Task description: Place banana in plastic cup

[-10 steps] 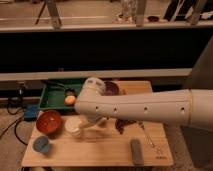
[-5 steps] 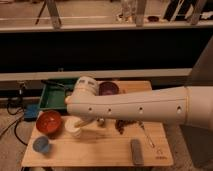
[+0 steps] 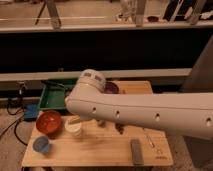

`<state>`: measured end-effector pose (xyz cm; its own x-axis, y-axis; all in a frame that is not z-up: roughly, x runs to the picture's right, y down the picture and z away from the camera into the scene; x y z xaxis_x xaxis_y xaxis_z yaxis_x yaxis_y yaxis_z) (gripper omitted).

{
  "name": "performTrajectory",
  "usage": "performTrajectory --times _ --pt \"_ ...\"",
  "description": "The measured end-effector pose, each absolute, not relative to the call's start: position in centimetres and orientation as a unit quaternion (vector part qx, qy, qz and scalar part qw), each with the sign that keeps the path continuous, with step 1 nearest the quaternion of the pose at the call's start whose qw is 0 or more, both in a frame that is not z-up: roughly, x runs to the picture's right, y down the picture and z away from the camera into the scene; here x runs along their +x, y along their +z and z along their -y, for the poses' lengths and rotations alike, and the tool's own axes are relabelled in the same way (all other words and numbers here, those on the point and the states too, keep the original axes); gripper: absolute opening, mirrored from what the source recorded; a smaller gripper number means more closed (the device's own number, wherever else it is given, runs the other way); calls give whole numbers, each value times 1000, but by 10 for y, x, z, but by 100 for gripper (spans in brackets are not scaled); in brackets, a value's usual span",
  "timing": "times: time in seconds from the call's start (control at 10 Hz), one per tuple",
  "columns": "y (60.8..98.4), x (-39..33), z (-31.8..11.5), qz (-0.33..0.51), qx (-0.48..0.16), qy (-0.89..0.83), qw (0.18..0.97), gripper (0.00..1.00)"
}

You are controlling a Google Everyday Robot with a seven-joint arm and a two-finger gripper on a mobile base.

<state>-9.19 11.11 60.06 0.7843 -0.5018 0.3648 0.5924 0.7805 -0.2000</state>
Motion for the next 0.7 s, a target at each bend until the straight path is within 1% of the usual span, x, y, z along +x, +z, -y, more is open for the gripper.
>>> performTrajectory --times 0.2,0.5,0.7 --pt "591 -105 -125 187 -166 -302 920 2" --pt "582 -143 -149 261 -184 -325 890 2" --pt "581 -160 -155 286 -187 -338 877 2"
